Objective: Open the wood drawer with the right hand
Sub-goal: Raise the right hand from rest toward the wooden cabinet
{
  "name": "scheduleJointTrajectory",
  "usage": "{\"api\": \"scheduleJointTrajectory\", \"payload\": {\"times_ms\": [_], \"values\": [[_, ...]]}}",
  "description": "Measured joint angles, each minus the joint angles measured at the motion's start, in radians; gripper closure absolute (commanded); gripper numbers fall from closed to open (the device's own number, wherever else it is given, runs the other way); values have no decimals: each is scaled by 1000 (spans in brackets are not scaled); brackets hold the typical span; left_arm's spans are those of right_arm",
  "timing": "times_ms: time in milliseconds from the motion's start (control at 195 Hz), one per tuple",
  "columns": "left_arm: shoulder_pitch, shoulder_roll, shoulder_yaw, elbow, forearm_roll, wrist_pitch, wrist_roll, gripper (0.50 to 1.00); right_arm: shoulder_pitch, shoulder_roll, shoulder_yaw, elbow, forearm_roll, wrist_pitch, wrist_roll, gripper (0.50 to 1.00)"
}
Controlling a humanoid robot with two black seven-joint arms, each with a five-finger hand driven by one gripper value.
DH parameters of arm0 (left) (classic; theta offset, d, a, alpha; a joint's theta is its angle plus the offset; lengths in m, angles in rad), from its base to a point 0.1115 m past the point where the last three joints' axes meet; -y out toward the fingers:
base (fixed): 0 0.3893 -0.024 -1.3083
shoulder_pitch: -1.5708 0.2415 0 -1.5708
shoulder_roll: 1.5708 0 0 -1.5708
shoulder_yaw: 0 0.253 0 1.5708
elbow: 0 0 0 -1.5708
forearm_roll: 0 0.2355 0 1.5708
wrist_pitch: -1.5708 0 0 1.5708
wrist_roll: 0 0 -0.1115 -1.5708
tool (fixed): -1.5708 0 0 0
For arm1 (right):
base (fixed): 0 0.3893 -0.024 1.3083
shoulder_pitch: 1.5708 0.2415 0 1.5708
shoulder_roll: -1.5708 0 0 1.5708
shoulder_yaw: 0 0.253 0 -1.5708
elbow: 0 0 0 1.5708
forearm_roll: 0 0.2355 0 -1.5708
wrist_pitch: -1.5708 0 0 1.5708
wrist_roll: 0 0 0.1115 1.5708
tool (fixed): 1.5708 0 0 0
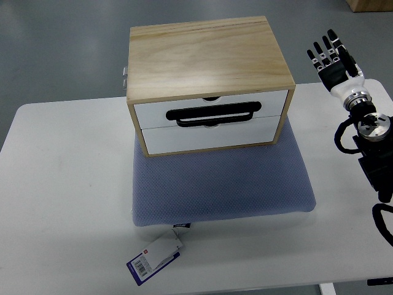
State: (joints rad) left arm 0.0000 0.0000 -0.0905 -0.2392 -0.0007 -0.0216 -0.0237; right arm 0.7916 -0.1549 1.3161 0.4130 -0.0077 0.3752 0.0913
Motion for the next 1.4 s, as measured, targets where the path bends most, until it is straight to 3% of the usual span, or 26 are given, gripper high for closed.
{"api": "scheduleJointTrajectory", "payload": {"times_ms": [585,924,1114,1243,1310,1402], "values": [[0,0,1,0,-1,-6,-1,500,81,-79,-35,8,-20,-5,-10,554],[-2,0,6,-9,0,-7,1,500,351,-239,-513,58,-99,-38,-26,554],[-2,0,3,-9,1,-9,1,500,544,-338,-822,196,-226,0,-71,554],[-2,0,4,-9,1,-9,1,500,695,-398,-1021,326,-345,64,-107,554],[-2,0,4,-9,2,-9,0,500,780,-419,-1120,389,-378,104,-140,554],[-2,0,4,-9,2,-9,0,500,921,-429,-1263,487,-390,169,-232,554]]}}
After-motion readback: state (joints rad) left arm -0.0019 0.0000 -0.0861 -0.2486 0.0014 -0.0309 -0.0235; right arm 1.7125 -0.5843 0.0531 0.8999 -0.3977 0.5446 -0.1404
